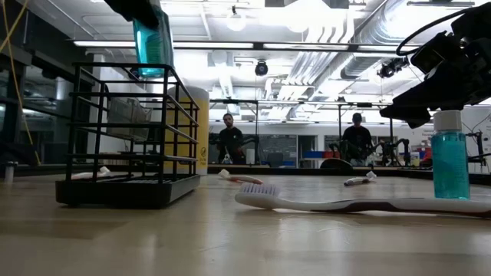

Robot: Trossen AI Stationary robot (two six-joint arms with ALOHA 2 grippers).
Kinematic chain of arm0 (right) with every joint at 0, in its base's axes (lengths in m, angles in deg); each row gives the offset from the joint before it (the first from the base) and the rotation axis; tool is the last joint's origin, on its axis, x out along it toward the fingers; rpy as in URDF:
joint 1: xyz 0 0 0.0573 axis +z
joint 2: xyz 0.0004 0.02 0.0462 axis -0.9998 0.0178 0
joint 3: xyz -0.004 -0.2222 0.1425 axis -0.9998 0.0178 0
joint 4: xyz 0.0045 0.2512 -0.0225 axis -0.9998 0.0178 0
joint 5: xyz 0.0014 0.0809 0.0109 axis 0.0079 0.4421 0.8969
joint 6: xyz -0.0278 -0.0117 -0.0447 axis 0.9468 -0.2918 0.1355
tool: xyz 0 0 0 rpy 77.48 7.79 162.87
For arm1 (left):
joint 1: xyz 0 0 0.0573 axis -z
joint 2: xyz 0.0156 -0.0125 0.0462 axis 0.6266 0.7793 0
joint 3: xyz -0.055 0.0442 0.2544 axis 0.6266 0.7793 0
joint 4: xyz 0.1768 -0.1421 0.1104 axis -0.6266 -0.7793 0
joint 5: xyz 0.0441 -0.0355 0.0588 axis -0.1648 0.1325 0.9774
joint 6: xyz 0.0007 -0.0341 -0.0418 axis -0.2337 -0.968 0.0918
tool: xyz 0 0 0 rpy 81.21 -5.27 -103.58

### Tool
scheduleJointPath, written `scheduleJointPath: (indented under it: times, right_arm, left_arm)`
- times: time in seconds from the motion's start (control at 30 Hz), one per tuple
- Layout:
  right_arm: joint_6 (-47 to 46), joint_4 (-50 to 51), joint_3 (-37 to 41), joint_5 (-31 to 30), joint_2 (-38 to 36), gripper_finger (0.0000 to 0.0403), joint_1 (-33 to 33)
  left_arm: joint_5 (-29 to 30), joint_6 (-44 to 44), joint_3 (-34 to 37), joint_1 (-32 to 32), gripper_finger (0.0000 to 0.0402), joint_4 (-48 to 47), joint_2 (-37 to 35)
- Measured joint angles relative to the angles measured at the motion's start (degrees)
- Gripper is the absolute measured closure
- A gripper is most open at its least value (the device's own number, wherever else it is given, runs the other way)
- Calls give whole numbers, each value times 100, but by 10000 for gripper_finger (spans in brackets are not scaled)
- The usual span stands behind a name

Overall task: Pick & Place toothbrushing station
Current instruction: Put the top blue mouthwash into the middle section of the black wire organizer

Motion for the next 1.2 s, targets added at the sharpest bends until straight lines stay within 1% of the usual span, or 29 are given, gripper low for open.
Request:
scheduleJointPath:
  times: [0.43, 0.63, 0.87, 1.03, 1.2]
  right_arm:
    - [0, 0, -2, 0, 2, 211, -2]
    - [1, 1, 0, 1, 1, 211, 0]
    - [0, 0, 0, 2, 2, 211, 0]
    - [0, -8, -1, 1, 14, 211, -2]
    - [0, 1, -2, 0, 38, 211, 0]
  left_arm:
    - [29, -98, -4, -262, 316, 150, 476]
    - [-164, -262, -4, -344, 316, 145, 703]
    - [-173, -426, -3, -374, 316, 125, 868]
    - [-252, -605, -4, -372, 316, 136, 1132]
    - [-255, -619, -4, -399, 316, 268, 1261]
